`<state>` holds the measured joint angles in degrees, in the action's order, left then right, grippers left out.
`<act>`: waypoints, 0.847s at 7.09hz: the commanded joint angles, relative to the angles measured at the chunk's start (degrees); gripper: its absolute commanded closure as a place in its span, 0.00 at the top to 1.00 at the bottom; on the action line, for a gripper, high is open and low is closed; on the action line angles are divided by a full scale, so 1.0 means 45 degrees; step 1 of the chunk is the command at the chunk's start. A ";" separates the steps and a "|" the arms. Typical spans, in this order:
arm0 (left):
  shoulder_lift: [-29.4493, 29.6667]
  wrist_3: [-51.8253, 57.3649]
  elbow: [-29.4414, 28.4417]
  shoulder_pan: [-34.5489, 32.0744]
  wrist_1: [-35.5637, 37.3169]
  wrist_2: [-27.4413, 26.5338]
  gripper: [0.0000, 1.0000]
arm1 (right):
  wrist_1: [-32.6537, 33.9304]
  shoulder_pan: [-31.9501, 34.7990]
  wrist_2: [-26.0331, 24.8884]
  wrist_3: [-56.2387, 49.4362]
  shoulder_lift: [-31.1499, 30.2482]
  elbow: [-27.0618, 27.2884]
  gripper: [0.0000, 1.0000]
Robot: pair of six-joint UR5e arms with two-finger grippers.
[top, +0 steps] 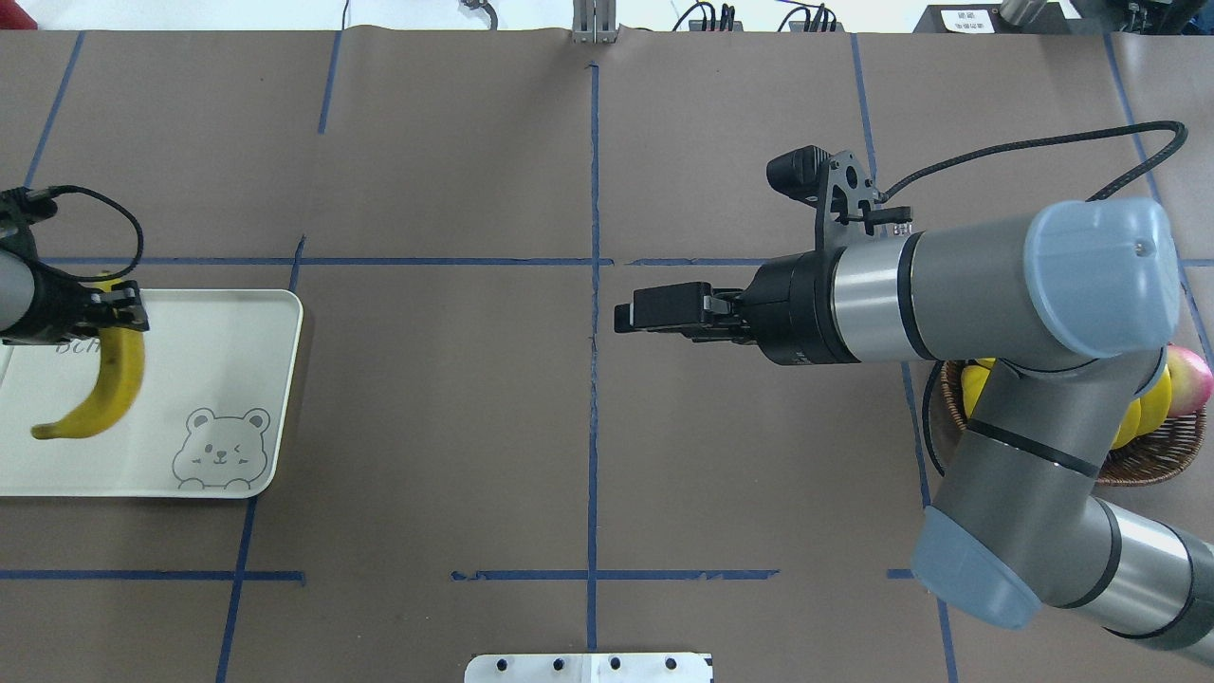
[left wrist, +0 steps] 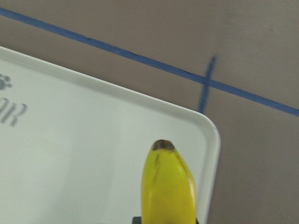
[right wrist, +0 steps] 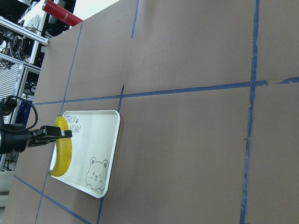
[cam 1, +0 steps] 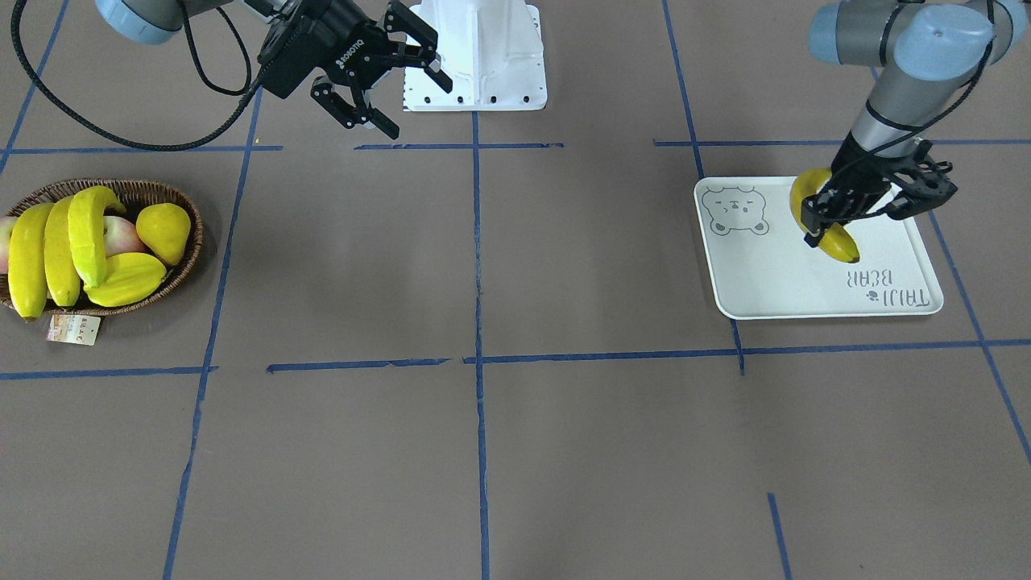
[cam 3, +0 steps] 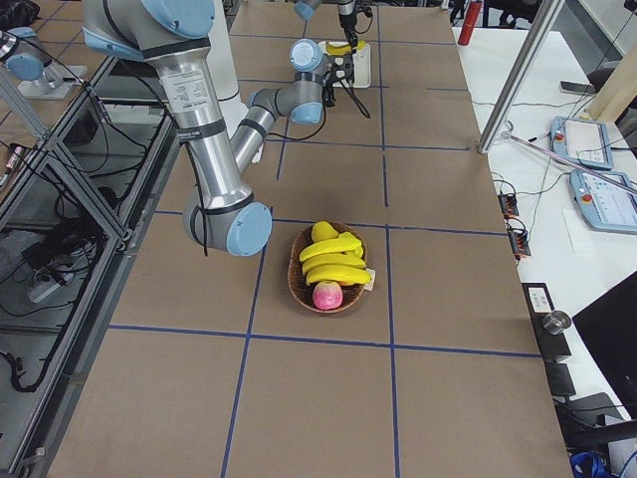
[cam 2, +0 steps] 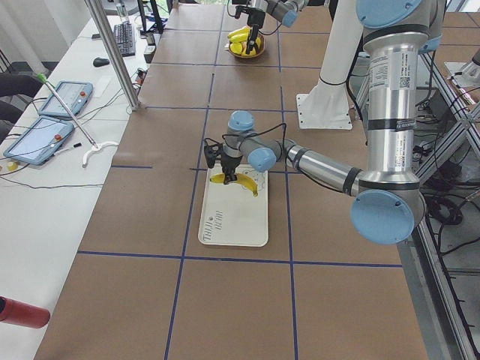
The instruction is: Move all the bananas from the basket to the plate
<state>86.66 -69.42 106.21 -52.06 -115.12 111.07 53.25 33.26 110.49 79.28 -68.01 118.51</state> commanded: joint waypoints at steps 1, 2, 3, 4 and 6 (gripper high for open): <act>0.0040 0.2336 -0.1644 -0.1378 -0.0139 0.0025 0.00 | 0.0061 0.0011 -0.0002 0.0000 -0.0024 0.0128 0.99; -0.0037 0.2283 -0.1707 -0.1381 -0.0140 0.0025 0.00 | 0.0081 0.0011 -0.0002 0.0019 -0.0043 0.0109 0.99; -0.0077 0.2244 -0.1959 -0.1361 -0.0120 0.0122 0.00 | 0.0081 0.0011 -0.0002 0.0019 -0.0063 0.0109 0.99; -0.0077 0.2244 -0.2154 -0.1361 -0.0120 0.0162 0.00 | 0.0081 0.0011 -0.0002 0.0000 -0.0237 0.0128 0.99; -0.0077 0.2244 -0.2331 -0.1322 -0.0100 0.0162 0.00 | 0.0081 0.0011 0.0017 0.0000 -0.0239 0.0128 0.99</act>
<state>86.32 -59.34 96.37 -58.09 -115.57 111.76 53.61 33.31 110.50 79.29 -68.99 119.04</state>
